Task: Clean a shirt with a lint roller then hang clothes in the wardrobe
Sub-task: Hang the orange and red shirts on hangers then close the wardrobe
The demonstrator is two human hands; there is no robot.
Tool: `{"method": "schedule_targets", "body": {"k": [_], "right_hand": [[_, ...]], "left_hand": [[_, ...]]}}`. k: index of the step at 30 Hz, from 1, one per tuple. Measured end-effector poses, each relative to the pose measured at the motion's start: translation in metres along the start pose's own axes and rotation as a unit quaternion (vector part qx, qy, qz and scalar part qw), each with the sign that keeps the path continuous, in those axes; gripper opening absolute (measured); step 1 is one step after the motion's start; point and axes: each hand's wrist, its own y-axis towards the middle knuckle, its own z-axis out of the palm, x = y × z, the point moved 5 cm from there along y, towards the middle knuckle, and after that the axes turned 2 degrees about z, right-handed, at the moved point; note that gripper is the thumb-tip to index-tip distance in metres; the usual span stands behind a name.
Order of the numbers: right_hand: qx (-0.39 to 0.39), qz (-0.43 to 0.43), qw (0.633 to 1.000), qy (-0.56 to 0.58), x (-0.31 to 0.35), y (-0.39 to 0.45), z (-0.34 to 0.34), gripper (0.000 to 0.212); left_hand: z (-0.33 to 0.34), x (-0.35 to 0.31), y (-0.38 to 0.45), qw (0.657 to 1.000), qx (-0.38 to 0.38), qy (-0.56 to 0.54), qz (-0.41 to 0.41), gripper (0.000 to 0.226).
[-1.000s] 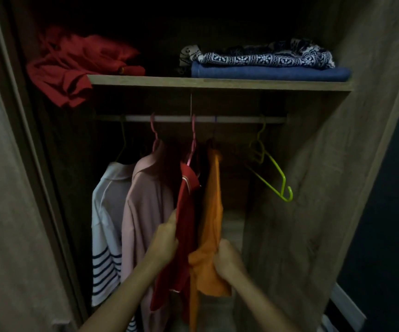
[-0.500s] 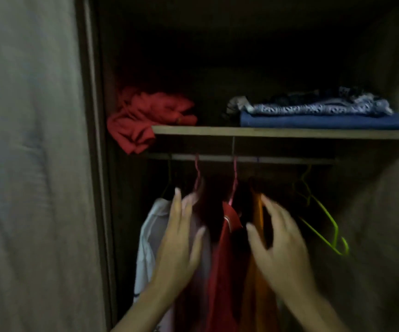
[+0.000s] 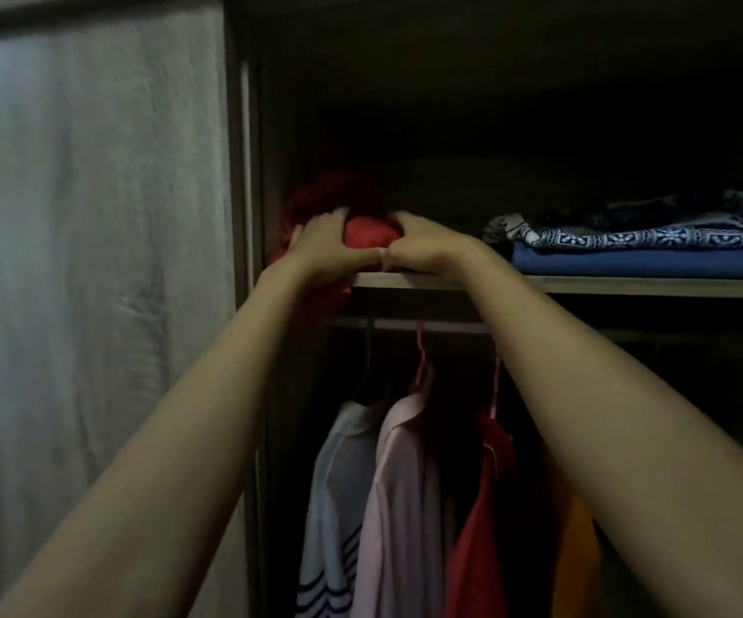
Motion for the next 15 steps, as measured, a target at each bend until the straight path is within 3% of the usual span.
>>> {"method": "schedule_targets", "body": {"k": [2,6,9,12,15], "right_hand": [[-0.024,-0.004,1.0,0.002,-0.002,0.002,-0.003,0.059],[-0.07,-0.011,0.997,-0.031,-0.003,-0.007,-0.005,0.028],[-0.08,-0.048,0.994,-0.05,0.008,-0.03,-0.009,0.013],[-0.113,-0.098,0.983,-0.11,0.022,-0.072,-0.02,0.014],[-0.098,-0.134,0.981,-0.104,0.023,-0.131,-0.017,0.014]], "left_hand": [[0.002,-0.001,0.0,1.0,-0.01,0.019,0.015,0.068],[-0.004,-0.006,-0.011,0.996,-0.07,-0.001,0.051,0.037],[-0.015,-0.018,-0.031,0.989,-0.125,0.029,0.074,0.034],[-0.028,-0.039,-0.066,0.973,-0.193,0.063,0.111,0.039],[-0.032,-0.063,-0.121,0.96,-0.227,0.006,0.163,0.039]]}}
